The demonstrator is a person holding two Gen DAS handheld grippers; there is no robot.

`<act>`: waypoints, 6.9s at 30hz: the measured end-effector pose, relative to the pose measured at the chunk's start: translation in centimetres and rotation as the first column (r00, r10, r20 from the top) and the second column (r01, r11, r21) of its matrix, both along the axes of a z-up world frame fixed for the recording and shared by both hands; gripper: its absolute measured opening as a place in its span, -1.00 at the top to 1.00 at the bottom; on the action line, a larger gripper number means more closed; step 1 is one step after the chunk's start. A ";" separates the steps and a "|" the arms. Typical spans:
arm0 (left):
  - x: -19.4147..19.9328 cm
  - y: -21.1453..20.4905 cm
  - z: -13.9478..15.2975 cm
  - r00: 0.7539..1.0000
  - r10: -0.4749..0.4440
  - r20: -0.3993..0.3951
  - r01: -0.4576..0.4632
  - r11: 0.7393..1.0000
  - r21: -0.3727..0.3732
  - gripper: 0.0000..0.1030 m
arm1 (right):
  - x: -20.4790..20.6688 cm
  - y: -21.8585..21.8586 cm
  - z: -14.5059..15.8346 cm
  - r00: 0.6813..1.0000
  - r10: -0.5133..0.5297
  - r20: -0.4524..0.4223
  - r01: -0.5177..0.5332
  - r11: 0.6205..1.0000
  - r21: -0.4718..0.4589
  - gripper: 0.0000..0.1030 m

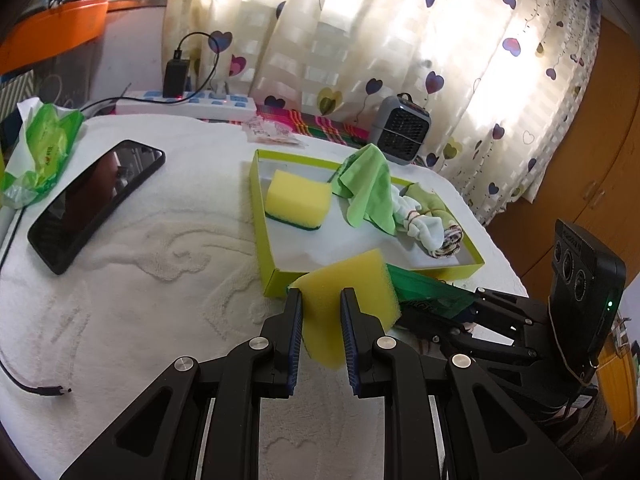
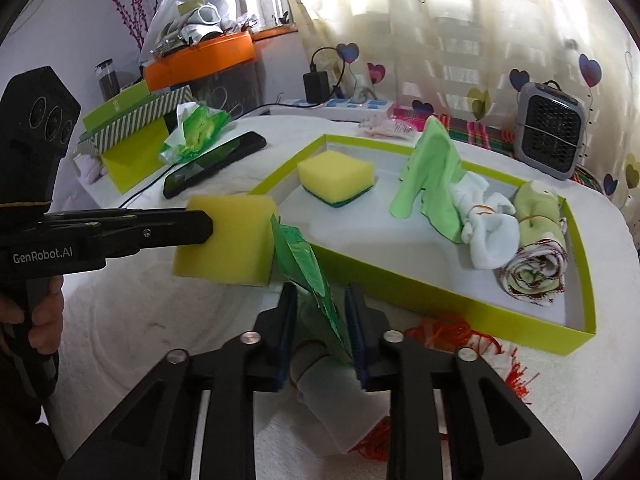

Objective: Organize soft objects
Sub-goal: 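Lift the sponge and packet and carry both over the box lid, then lower the sponge and packet into the box and open both tools, then withdraw both open tools from the box back toward the pile, then reach the left tool around the white banded socks while the right tool reaches the tasseled white cloth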

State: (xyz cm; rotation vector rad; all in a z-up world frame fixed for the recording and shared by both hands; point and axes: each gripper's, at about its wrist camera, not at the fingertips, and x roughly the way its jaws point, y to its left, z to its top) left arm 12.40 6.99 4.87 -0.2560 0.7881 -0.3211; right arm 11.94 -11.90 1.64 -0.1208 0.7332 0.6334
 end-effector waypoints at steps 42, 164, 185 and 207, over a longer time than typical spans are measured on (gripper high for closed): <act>4.3 -1.2 2.4 0.999 -0.026 0.029 0.027 1.000 -0.016 0.66 | 1.2 -6.0 4.9 0.972 -0.222 0.079 0.206 0.964 0.170 0.89; 2.4 -3.6 0.7 1.000 0.007 -0.030 -0.003 0.991 0.134 0.09 | 0.6 -5.2 3.5 0.957 -0.253 0.138 0.255 0.967 0.008 -0.02; 0.9 -5.2 0.0 0.998 -0.040 -0.042 0.046 0.989 0.139 0.09 | -1.9 -7.3 2.4 0.953 -0.289 0.093 0.288 0.957 0.022 -0.02; 1.6 -9.7 -1.3 0.965 -0.252 -0.070 0.261 0.947 0.186 -0.04 | -3.6 -11.4 1.0 0.919 -0.395 0.005 0.394 0.917 0.054 -0.02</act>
